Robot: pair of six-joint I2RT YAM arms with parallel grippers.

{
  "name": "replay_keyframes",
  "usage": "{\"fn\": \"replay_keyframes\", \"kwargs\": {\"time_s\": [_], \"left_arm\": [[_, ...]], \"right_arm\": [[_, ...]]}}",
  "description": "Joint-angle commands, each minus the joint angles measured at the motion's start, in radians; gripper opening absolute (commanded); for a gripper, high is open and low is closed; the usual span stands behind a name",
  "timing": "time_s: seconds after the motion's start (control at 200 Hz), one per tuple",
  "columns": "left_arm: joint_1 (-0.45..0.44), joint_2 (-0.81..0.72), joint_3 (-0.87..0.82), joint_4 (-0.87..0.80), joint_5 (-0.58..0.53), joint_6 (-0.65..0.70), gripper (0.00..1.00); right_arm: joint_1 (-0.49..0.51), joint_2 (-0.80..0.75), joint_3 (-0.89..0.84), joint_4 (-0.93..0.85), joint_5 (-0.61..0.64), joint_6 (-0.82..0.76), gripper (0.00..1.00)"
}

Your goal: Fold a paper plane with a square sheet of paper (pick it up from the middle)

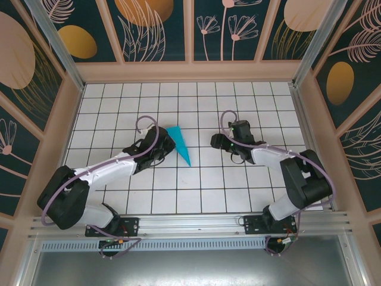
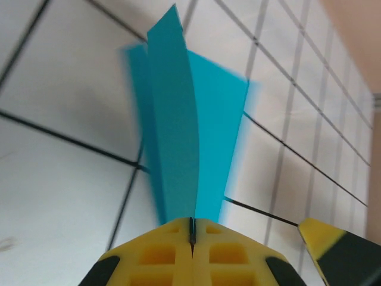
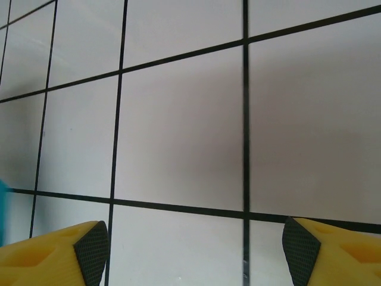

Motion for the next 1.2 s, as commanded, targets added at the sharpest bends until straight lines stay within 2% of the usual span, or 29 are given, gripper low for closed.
{"fn": "replay_keyframes", "kwargs": {"time_s": [0.0,0.165,0.255,0.35,0.52,0.691,0.986,1.196], "left_arm": [[-0.006,0.0,-0.001,0.15,0.11,0.101,0.0],[-0.006,0.075,-0.048,0.291,0.219,0.118,0.0],[-0.006,0.133,-0.064,0.346,0.271,0.128,0.0],[-0.005,0.183,-0.086,0.401,0.312,0.129,0.0],[-0.006,0.211,-0.14,0.444,0.313,0.127,0.0],[-0.006,0.202,-0.182,0.443,0.291,0.121,0.0],[-0.006,0.21,-0.201,0.445,0.289,0.116,0.0],[-0.006,0.21,-0.199,0.442,0.29,0.116,0.0]], "right_arm": [[-0.026,-0.093,-0.036,0.063,0.024,0.005,0.8],[-0.027,-0.161,-0.057,0.073,-0.08,-0.019,0.79],[-0.008,-0.162,-0.063,0.063,-0.151,-0.018,0.76],[0.041,-0.153,-0.063,0.043,-0.169,-0.017,0.71],[0.169,-0.112,-0.028,-0.012,-0.114,-0.02,0.62],[0.25,-0.031,0.02,-0.026,-0.137,-0.015,0.49],[0.311,0.067,0.085,-0.053,-0.132,-0.02,0.38],[0.329,0.088,0.1,-0.086,-0.093,-0.022,0.35]]}}
